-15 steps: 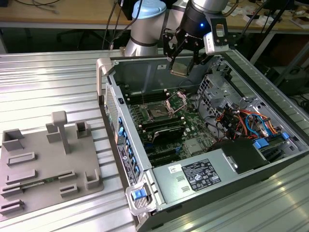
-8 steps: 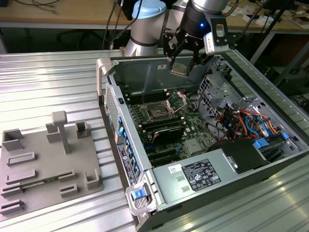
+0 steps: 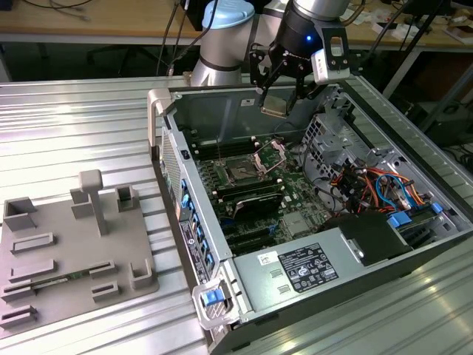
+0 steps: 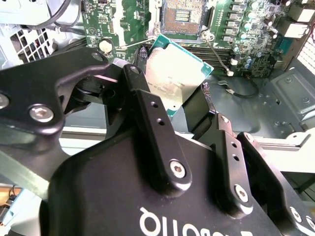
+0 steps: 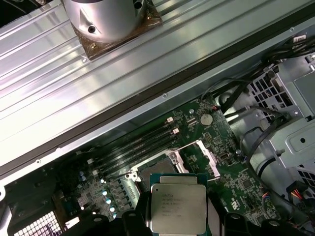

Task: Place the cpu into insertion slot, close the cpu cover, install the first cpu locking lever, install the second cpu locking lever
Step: 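Place the cpu into insertion slot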

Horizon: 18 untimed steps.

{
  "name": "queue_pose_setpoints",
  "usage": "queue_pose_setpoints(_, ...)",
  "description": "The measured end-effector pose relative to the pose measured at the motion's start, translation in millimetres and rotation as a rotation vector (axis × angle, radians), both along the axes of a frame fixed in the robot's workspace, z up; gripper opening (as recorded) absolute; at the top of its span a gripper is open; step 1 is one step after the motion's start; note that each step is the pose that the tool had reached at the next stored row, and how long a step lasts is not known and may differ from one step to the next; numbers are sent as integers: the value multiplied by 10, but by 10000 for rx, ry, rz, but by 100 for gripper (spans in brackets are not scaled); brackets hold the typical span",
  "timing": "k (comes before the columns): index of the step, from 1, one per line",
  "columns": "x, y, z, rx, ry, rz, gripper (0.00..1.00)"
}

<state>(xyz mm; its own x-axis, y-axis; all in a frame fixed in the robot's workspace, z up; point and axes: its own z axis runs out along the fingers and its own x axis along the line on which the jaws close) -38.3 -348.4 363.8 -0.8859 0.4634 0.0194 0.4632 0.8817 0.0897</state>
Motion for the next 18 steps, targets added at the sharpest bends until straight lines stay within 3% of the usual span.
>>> queue_pose_setpoints(18, 0, 0, 0, 0, 0, -369, 55)
